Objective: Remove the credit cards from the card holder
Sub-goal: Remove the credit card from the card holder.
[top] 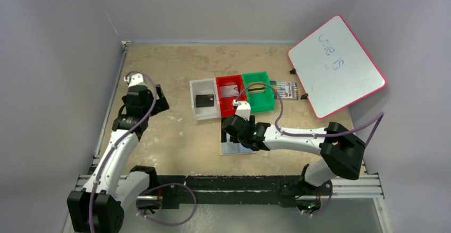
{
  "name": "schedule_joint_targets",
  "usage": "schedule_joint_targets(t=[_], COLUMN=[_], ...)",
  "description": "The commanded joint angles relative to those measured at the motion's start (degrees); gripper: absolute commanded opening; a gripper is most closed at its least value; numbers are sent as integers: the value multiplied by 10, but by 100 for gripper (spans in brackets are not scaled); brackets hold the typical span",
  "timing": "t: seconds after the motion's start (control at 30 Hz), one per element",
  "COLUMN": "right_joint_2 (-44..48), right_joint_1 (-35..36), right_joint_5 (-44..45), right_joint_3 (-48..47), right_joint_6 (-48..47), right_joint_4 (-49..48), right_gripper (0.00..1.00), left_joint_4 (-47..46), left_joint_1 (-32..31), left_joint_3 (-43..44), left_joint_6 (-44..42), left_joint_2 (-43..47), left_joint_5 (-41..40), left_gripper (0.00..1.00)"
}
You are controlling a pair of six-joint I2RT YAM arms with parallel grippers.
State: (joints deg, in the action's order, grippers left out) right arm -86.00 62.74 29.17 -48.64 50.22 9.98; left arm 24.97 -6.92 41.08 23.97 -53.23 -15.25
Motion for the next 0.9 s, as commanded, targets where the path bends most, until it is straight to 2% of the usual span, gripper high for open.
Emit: schedule_joint_targets(t=[0.0, 0.1, 0.27, 0.57, 0.73, 0.87], right_joint_2=[14, 29, 47, 7, -48, -73], right_joint_1=[1, 1, 1, 25, 37, 38], right_joint_5=[40, 48, 40, 5, 21, 33], right_joint_3=[-19, -9, -5, -9, -35, -50], right_joint_6=[27, 38, 58, 97, 121, 119], right_joint_4=[31, 34, 35, 38, 80, 98], right_gripper=[90, 91, 90, 81, 77, 69], left_joint_4=[-106, -96, -78, -72, -54, -53], left_joint_1=[63, 102, 103, 103, 103, 103], left_joint_3=[4, -4, -16, -28, -13, -13], left_joint_6=[-10, -1, -11, 5, 18, 17], left_joint_2=[37, 54, 93, 102, 76, 79], left_joint_5=[44, -13, -126, -95, -80, -73], left_gripper=[100, 100, 100, 98, 97, 97])
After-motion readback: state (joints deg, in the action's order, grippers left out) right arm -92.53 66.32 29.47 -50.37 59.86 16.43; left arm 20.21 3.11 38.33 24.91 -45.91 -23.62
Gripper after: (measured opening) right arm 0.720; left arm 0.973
